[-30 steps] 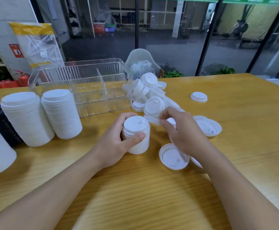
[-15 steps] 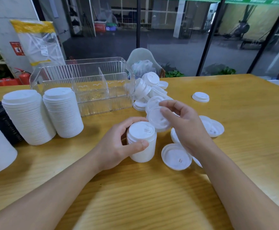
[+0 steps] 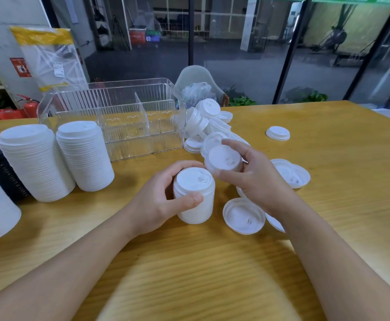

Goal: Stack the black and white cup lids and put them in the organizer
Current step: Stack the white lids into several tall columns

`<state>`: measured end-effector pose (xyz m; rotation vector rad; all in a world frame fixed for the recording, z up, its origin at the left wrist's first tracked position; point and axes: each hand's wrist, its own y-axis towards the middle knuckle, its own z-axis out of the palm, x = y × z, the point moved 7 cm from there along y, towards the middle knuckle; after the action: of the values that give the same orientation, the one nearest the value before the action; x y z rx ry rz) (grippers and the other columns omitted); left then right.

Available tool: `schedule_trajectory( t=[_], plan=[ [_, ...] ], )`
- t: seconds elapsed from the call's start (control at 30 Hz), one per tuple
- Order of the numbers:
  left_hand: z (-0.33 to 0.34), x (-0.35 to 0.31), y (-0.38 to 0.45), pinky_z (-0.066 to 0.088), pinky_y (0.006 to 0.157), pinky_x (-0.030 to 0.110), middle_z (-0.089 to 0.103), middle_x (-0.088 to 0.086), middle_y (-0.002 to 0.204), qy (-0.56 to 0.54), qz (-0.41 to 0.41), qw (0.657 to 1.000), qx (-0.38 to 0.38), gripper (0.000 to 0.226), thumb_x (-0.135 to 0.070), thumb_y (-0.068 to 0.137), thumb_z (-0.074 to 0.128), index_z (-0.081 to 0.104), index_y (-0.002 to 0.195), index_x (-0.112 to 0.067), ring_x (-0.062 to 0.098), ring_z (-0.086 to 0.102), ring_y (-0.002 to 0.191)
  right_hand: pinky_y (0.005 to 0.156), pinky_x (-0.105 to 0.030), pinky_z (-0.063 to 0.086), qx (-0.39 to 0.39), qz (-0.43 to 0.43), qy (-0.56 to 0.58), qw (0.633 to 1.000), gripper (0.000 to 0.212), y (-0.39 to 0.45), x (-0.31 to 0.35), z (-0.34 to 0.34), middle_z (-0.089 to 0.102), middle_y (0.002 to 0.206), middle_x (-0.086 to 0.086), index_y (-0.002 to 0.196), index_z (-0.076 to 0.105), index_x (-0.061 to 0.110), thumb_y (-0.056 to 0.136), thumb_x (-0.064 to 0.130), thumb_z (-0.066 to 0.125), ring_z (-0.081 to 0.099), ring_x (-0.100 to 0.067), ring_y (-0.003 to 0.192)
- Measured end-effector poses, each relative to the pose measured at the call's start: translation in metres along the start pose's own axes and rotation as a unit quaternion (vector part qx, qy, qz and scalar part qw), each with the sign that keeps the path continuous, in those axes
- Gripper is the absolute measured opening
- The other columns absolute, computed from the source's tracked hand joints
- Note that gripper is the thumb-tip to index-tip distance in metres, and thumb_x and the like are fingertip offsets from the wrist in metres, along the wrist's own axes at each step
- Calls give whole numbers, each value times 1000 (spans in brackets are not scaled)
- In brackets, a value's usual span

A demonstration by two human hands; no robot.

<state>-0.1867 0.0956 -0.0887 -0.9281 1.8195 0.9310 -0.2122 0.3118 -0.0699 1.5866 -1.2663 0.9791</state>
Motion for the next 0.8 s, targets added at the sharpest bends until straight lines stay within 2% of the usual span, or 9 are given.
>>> schedule_trajectory(
  t=[0.1,0.17,0.23,0.3,0.4,0.57,0.8],
  plan=[
    [0,4,-1,57,103,41,73,-7,139,-10,-30,1000,-2,76,-48,84,87,50,148,-32,19,71,125,96,-39,59,-27,3,36,999,59,-4,8,-10,75,129,10,140,57,30,91,28,89,75,-14,110],
    [-1,9,0,59,99,45,76,-5,133,-16,-47,999,-9,78,-51,78,90,50,143,-32,19,74,118,97,-42,59,2,-11,86,996,53,-7,12,-7,77,127,2,137,58,22,92,22,86,76,-25,112],
    [-2,11,2,60,99,48,78,-4,130,-24,-51,998,-14,81,-50,74,94,52,140,-29,20,75,117,101,-42,59,50,-33,101,993,49,-13,21,4,77,127,-2,135,63,17,92,14,86,75,-26,116],
    [-2,12,3,60,101,48,78,-4,129,-32,-49,998,-19,82,-47,71,98,55,139,-29,19,75,118,107,-47,57,90,-53,56,993,46,-17,24,15,77,127,-2,134,68,19,92,14,86,74,-22,120],
    [-3,12,3,61,101,48,79,-3,129,-41,-50,998,-25,84,-42,68,100,57,138,-27,19,75,118,112,-55,52,107,-73,2,992,43,-18,26,23,77,126,3,132,73,26,92,21,87,71,-19,123],
    [-2,13,5,62,96,43,80,-1,124,-32,-52,998,-26,80,-26,71,103,58,137,-23,20,76,114,114,-51,50,120,-97,-42,987,48,-21,26,28,78,125,9,136,72,28,91,20,88,69,-15,125],
    [-1,12,5,61,94,39,81,1,121,-30,-40,998,-23,82,-21,71,101,54,138,-24,19,76,112,113,-51,49,109,-105,-77,986,51,-20,25,30,75,131,13,139,71,31,92,26,88,66,-12,130]
  ],
)
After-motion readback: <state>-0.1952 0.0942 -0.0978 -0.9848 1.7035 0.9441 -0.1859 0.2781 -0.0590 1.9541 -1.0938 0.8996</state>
